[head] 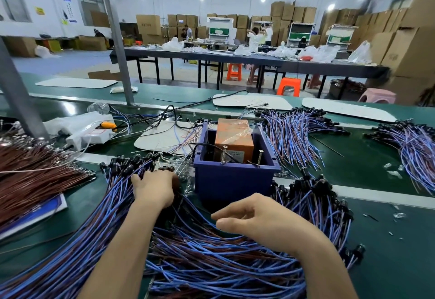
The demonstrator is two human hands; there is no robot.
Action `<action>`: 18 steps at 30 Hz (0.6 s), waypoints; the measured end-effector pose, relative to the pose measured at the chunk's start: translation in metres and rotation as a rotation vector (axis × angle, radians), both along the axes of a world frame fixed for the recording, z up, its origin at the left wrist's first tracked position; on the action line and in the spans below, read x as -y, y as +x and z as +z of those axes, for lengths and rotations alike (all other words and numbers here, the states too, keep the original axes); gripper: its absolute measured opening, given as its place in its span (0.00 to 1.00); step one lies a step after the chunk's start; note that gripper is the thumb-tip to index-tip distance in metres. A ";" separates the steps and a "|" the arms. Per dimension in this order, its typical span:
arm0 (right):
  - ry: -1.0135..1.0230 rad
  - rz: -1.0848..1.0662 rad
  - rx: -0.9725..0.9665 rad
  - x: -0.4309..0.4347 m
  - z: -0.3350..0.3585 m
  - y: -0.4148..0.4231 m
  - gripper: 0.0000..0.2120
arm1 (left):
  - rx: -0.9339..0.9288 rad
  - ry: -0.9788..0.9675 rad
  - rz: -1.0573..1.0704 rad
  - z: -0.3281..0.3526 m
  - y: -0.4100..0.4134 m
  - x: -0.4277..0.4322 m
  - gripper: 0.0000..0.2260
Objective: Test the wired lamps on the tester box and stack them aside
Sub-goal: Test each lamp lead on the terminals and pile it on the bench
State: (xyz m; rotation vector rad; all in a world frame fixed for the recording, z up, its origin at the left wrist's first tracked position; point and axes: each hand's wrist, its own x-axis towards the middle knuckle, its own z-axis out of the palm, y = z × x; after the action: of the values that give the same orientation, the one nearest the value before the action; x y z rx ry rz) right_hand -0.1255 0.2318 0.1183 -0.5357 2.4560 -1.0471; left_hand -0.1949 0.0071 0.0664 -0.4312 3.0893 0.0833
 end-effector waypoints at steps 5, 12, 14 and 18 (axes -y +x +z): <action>0.020 -0.010 0.018 0.003 -0.005 -0.003 0.13 | 0.001 -0.029 -0.003 -0.004 -0.001 0.001 0.17; 0.130 0.012 0.038 0.008 -0.012 -0.005 0.20 | -0.046 -0.070 0.034 -0.012 -0.004 -0.002 0.16; 0.138 0.027 0.052 0.007 -0.012 -0.005 0.20 | -0.092 -0.041 0.051 -0.012 -0.006 0.001 0.13; 0.138 0.024 0.041 0.003 -0.011 -0.006 0.19 | -0.104 -0.034 0.034 -0.013 -0.007 0.008 0.14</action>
State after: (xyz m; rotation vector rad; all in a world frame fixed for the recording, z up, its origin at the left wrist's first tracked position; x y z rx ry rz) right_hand -0.1313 0.2287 0.1072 -0.4938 2.4574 -0.8624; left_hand -0.2019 -0.0009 0.0537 -0.4965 3.1902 0.0564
